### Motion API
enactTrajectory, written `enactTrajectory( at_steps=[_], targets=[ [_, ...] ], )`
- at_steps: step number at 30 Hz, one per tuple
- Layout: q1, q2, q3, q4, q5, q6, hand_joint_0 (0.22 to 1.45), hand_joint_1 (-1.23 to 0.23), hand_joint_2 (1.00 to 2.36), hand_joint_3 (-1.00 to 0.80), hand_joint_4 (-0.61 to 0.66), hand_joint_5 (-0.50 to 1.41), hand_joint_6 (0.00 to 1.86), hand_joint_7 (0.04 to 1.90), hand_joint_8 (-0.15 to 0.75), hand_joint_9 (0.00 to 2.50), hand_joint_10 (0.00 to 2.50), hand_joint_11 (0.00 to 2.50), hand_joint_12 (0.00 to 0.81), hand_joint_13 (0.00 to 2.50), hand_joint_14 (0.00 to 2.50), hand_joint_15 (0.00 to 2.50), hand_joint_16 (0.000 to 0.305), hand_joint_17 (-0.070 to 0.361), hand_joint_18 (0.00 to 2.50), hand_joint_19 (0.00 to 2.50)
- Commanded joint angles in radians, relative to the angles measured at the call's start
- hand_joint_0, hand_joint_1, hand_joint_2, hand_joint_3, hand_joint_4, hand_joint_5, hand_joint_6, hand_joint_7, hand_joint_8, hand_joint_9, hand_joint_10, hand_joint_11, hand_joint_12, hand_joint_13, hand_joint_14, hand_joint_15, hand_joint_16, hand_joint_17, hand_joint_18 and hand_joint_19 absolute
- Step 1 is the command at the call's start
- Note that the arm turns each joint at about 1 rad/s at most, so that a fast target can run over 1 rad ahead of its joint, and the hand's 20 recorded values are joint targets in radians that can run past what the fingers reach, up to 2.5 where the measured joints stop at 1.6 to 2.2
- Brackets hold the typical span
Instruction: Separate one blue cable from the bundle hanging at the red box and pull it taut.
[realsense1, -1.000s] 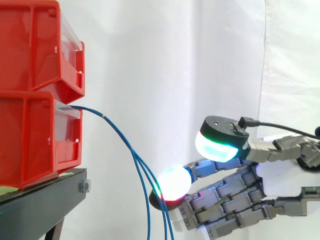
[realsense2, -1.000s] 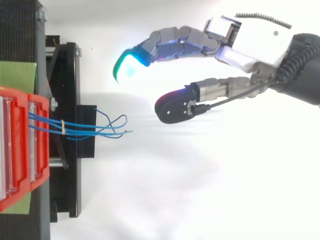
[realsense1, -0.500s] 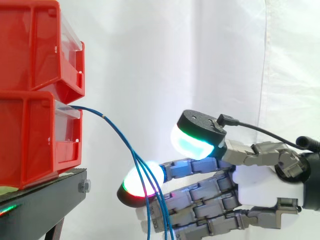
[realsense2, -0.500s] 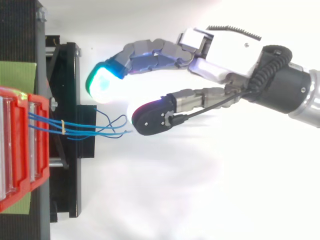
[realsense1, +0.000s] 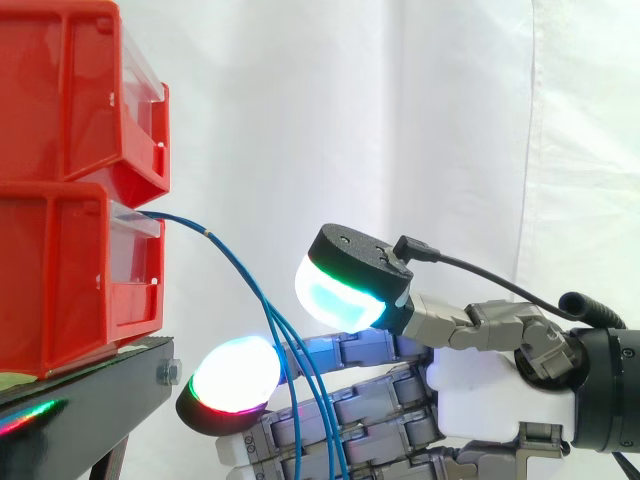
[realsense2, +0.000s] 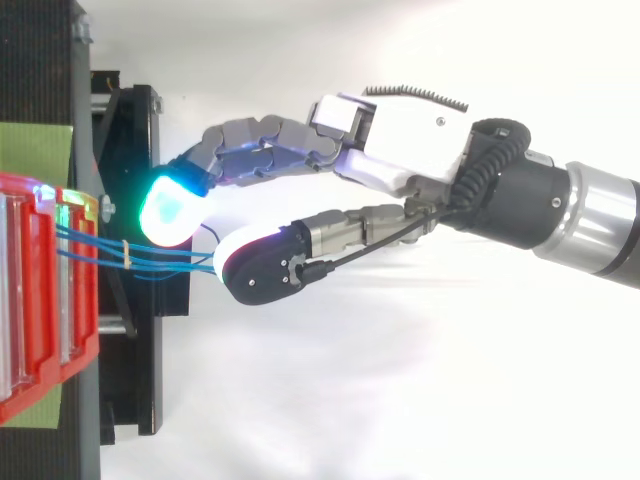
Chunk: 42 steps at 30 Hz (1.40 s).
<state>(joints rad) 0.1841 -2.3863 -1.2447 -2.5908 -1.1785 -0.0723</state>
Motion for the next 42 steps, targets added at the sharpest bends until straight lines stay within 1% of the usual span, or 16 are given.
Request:
enactTrajectory(
  at_steps=[1,7,19,26,28,29,30,32,38,41,42],
  targets=[
    [0.008,-0.001,0.001,0.009,0.003,0.026,0.53,-0.57,1.00,-0.49,0.27,-0.20,0.50,0.84,0.294,0.47,0.00,0.08,0.315,0.53,0.01,0.22,0.034,0.078,0.36,0.25],
    [0.017,-0.001,0.001,0.009,0.003,0.060,0.53,-0.56,1.00,-0.50,0.27,-0.20,0.50,0.85,0.295,0.48,0.00,0.08,0.319,0.55,0.01,0.24,0.035,0.079,0.39,0.27],
    [0.021,-0.001,0.018,0.009,0.005,0.063,0.53,-0.58,1.00,-0.50,0.29,-0.19,0.50,0.86,0.305,0.52,0.00,0.12,0.323,0.62,0.01,0.30,0.035,0.078,0.43,0.30],
    [0.028,0.001,0.018,0.009,0.005,0.092,0.56,-0.61,1.00,-0.48,0.30,-0.18,0.50,0.89,0.303,0.55,0.00,0.15,0.320,0.67,0.01,0.34,0.034,0.076,0.46,0.33],
    [0.031,-0.001,0.019,0.009,0.005,0.115,0.57,-0.64,1.00,-0.47,0.30,-0.18,0.50,0.90,0.301,0.56,0.00,0.15,0.318,0.68,0.01,0.35,0.033,0.074,0.48,0.34],
    [0.031,-0.001,0.019,0.009,0.005,0.115,0.57,-0.64,1.00,-0.47,0.30,-0.18,0.50,0.90,0.301,0.56,0.00,0.16,0.318,0.68,0.01,0.35,0.033,0.074,0.48,0.34],
    [0.035,-0.001,0.019,0.006,0.005,0.126,0.58,-0.65,1.00,-0.46,0.30,-0.17,0.50,0.91,0.298,0.57,0.00,0.17,0.317,0.69,0.01,0.35,0.033,0.074,0.48,0.34],
    [0.041,-0.001,0.019,0.008,0.005,0.128,0.58,-0.66,1.00,-0.45,0.30,-0.17,0.50,0.92,0.300,0.57,0.00,0.16,0.316,0.69,0.01,0.36,0.033,0.074,0.48,0.34],
    [0.043,0.001,0.019,0.004,0.002,0.128,0.60,-0.64,1.01,-0.41,0.30,-0.16,0.50,0.96,0.298,0.59,0.00,0.18,0.315,0.71,0.01,0.37,0.032,0.072,0.49,0.36],
    [0.043,-0.001,0.019,-0.002,0.005,0.140,0.61,-0.63,1.01,-0.40,0.30,-0.16,0.50,0.98,0.298,0.60,0.00,0.19,0.315,0.72,0.01,0.38,0.032,0.071,0.50,0.36],
    [0.043,0.001,0.019,-0.014,0.005,0.152,0.61,-0.62,1.01,-0.40,0.30,-0.15,0.50,0.98,0.298,0.60,0.00,0.18,0.315,0.73,0.01,0.38,0.032,0.071,0.51,0.36]
  ],
)
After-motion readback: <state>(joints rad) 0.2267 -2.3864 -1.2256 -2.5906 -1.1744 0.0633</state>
